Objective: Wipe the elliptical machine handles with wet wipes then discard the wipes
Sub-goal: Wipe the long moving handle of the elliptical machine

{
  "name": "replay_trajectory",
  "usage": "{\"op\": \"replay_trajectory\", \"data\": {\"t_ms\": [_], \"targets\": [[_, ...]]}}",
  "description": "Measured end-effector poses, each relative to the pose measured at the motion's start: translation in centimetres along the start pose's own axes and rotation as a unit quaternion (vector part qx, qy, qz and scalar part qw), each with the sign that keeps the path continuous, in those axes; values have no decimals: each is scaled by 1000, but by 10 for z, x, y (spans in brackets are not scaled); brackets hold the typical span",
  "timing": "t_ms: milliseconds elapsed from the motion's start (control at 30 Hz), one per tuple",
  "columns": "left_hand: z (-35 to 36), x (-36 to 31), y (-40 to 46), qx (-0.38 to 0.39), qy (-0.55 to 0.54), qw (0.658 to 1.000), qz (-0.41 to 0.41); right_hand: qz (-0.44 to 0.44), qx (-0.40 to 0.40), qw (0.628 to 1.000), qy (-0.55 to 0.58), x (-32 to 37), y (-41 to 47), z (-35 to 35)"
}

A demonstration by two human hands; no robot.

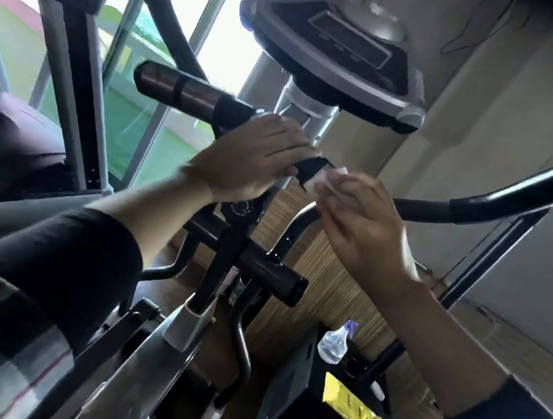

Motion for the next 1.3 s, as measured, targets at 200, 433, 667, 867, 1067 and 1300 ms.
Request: {"op": "replay_trajectory", "data": {"t_ms": [200, 433, 667, 867, 1067, 1300], "targets": [[-28, 7, 8, 77, -16, 994, -74, 148, -23, 978, 145, -14, 17, 1], [-61, 56, 15, 164, 5, 957, -240, 229, 23, 946, 229, -19, 26, 7], [-60, 62, 0, 207, 8, 949, -236, 282, 22, 929, 239, -25, 54, 17], [-55, 62, -5, 204, 7, 949, -242, 268, 31, 944, 192, -24, 44, 13], [-50, 60, -6, 190, 10, 949, -250, 284, 9, 929, 236, -26, 60, 23], [-50, 60, -6, 189, 8, 949, -250, 214, 34, 964, 155, -12, 50, 19]]}}
Point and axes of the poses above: each hand's wrist, its own y-axis towards the middle knuckle, its own z-axis out of the palm, x = y × z, the point moved 4 cm from there along y, towards the middle knuckle, and after that the axes turned 13 degrees about -z, right-handed, at the moved point
